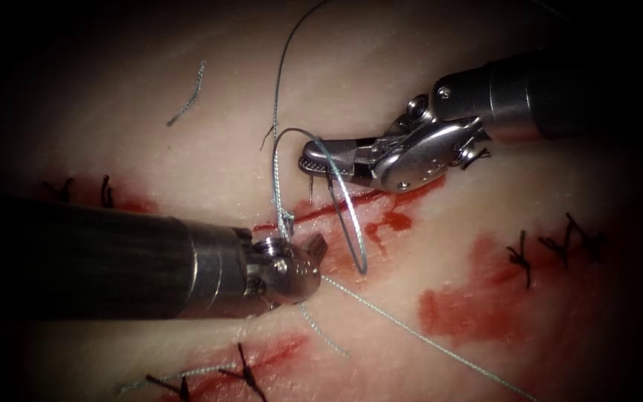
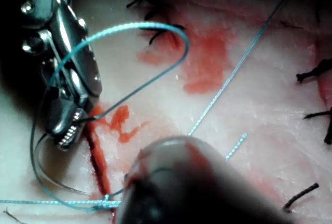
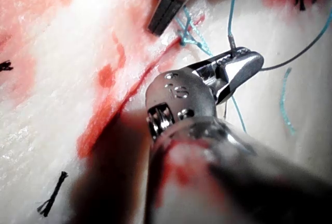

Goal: Wound Closure

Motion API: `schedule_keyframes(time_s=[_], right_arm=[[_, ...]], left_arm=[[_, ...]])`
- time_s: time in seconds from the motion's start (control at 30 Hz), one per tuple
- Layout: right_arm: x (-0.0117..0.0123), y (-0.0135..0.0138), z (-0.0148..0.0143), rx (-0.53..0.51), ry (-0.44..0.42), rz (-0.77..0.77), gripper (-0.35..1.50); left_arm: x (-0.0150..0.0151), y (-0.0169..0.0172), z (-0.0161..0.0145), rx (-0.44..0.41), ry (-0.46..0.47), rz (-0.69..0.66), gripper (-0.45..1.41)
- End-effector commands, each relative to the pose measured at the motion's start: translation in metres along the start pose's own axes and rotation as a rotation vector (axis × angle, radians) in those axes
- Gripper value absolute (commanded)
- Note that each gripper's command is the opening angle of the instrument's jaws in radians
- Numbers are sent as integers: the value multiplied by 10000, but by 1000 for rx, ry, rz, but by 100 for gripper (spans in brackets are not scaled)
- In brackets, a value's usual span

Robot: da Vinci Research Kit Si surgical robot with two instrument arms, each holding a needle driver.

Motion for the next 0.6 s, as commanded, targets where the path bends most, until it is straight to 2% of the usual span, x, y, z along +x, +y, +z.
schedule_keyframes(time_s=[0.03,0.27,0.6], right_arm=[[-4,-1,9,-3,-4,2,-35],[-5,-2,10,-8,-8,126,-35],[-8,14,11,-45,-5,207,-35]], left_arm=[[1,6,6,0,0,0,-45],[-1,7,8,-1,-4,1,-45],[-14,16,18,-35,-64,10,-45]])
